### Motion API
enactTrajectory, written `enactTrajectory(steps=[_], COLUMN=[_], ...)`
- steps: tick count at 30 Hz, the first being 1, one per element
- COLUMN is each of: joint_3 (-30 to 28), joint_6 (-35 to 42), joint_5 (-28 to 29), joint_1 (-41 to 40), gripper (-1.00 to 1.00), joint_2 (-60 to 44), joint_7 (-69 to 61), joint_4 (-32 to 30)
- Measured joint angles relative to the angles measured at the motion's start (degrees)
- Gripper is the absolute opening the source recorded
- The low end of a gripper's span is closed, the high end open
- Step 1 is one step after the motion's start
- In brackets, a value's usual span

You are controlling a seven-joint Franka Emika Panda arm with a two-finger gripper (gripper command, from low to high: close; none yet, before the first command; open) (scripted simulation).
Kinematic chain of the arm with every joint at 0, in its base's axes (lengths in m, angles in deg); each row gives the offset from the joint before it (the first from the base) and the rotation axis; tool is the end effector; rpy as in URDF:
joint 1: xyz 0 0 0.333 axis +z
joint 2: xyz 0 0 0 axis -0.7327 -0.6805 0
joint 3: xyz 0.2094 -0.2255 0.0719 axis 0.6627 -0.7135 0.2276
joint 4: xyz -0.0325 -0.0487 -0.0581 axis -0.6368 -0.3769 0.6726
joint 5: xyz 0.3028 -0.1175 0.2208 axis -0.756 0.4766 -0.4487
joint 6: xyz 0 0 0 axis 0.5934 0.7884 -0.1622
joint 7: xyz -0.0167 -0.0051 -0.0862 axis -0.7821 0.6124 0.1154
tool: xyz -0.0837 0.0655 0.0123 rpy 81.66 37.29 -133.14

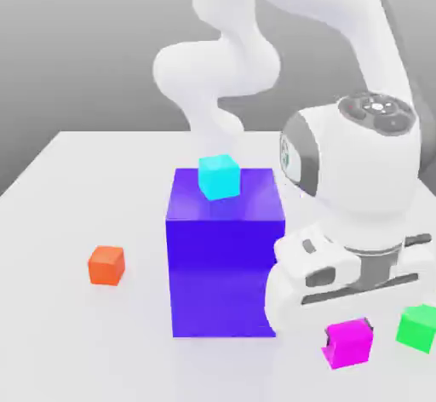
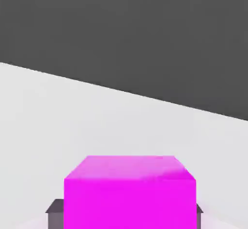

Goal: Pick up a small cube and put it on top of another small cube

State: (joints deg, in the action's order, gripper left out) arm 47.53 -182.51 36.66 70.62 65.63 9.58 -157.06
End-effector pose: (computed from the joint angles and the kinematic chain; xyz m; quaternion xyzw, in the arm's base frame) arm 0.4435 0.2295 0.2340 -0.9727 0.2316 0.0098 0.0103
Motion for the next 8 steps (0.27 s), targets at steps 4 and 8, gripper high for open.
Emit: enactTrajectory(steps=[4, 8], joint_3=[2.4, 2.4], joint_6=[-5.9, -7.4], joint_5=[5.4, 6.2], joint_1=[8.2, 8.8], gripper=[-1.00, 1.00], joint_2=[-4.8, -6.3], joint_7=[10.2, 11.1], joint_4=[-1.1, -1.1])
